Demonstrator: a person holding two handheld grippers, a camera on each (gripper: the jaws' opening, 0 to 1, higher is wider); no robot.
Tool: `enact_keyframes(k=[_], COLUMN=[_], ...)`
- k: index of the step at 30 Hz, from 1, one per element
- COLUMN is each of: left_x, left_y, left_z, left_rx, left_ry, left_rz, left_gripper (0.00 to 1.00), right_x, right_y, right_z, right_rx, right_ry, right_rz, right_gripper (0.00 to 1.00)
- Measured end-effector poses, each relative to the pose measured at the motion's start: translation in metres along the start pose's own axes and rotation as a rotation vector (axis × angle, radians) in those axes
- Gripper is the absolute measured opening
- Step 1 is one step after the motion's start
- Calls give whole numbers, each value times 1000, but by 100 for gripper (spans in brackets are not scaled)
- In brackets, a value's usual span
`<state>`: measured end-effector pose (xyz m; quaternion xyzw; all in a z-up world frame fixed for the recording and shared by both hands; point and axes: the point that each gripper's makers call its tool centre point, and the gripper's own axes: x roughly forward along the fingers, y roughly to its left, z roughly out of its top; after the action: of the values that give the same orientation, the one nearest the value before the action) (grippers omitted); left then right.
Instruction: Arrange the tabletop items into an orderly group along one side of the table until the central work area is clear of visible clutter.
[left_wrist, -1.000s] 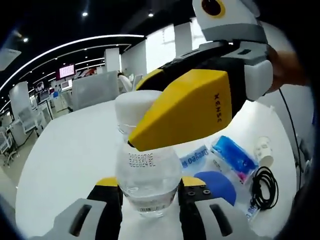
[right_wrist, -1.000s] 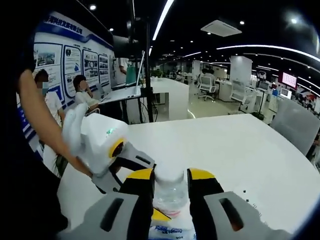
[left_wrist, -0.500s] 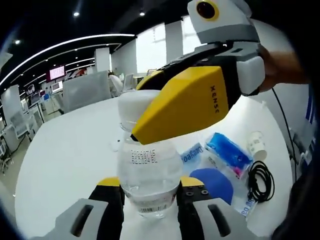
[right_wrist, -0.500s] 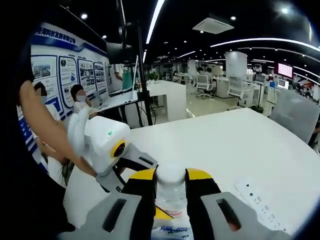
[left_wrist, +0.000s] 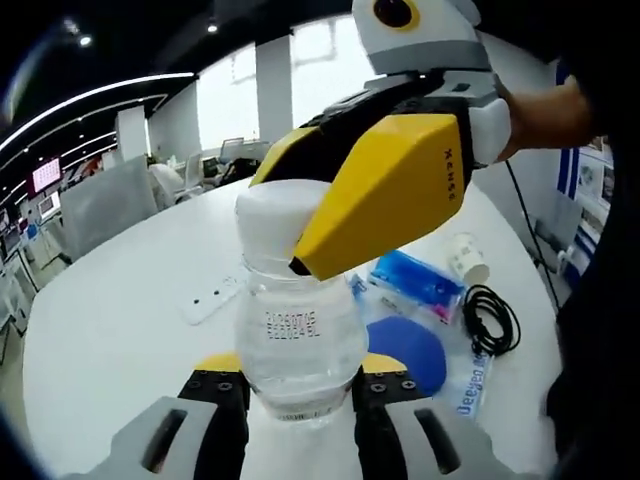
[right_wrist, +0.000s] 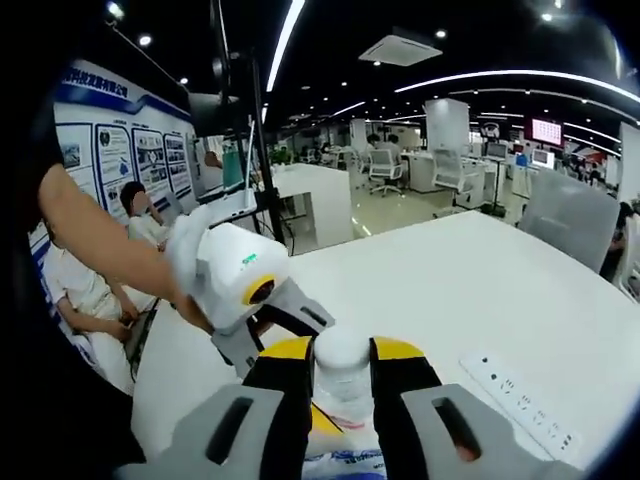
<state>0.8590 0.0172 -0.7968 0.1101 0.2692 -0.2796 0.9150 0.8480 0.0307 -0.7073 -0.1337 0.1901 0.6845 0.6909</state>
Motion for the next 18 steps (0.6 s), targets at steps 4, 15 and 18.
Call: enact_keyframes(k=[4, 15, 18], left_x=[-3, -9, -8], left_y=[-6, -8, -13], left_z=[-1, -8, -6], left_rx=[-5, -7, -19], left_ry=[11, -2, -14], left_rz=[-61, -167, -178], left_gripper=[37, 38, 39], right_x=[4, 9, 8], right_y=[3, 10, 12], right_z=[0, 1, -1], right_rx=[6, -81, -94], right_ry=[-1, -25, -6], right_rz=[-7, 83, 111], right_gripper=[16, 17, 18])
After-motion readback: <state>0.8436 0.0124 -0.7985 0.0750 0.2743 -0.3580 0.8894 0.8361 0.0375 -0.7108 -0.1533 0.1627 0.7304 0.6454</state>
